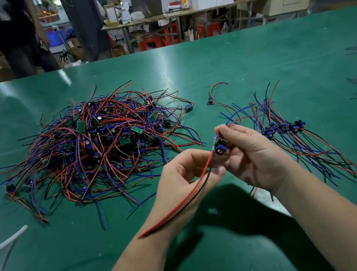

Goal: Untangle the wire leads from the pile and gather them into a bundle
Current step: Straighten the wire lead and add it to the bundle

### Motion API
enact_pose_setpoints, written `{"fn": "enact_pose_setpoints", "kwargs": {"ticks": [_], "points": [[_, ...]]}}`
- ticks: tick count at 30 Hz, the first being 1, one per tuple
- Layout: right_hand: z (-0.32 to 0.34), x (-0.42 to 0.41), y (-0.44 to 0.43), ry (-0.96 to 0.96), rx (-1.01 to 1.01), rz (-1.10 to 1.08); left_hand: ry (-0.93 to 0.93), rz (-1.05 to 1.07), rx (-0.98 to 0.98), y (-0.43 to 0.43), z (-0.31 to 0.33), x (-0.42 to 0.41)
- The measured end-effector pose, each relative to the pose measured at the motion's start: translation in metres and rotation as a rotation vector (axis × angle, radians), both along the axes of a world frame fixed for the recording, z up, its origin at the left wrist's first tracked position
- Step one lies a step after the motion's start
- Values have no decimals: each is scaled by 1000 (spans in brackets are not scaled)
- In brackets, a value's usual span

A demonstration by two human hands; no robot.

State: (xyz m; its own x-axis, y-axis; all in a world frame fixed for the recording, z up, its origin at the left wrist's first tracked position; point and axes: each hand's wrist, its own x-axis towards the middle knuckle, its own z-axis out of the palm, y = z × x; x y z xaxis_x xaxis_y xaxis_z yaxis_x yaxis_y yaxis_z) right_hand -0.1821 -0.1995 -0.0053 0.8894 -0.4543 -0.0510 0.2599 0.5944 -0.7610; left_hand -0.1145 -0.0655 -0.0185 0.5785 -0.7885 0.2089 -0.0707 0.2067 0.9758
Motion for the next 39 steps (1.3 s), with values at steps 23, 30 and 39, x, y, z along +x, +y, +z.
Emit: {"fn": "enact_pose_setpoints", "kwargs": {"ticks": [23, 30, 39], "points": [[-5, -7, -47, 267, -130, -633, 196, -52, 354, -3, -6, -8], [-10, -1, -6, 216, -930, -64, 372, 214, 210, -6, -10, 5], [-11, -3, -20, 280, -1217, -404, 199, 145, 226, -7, -14, 5]]}}
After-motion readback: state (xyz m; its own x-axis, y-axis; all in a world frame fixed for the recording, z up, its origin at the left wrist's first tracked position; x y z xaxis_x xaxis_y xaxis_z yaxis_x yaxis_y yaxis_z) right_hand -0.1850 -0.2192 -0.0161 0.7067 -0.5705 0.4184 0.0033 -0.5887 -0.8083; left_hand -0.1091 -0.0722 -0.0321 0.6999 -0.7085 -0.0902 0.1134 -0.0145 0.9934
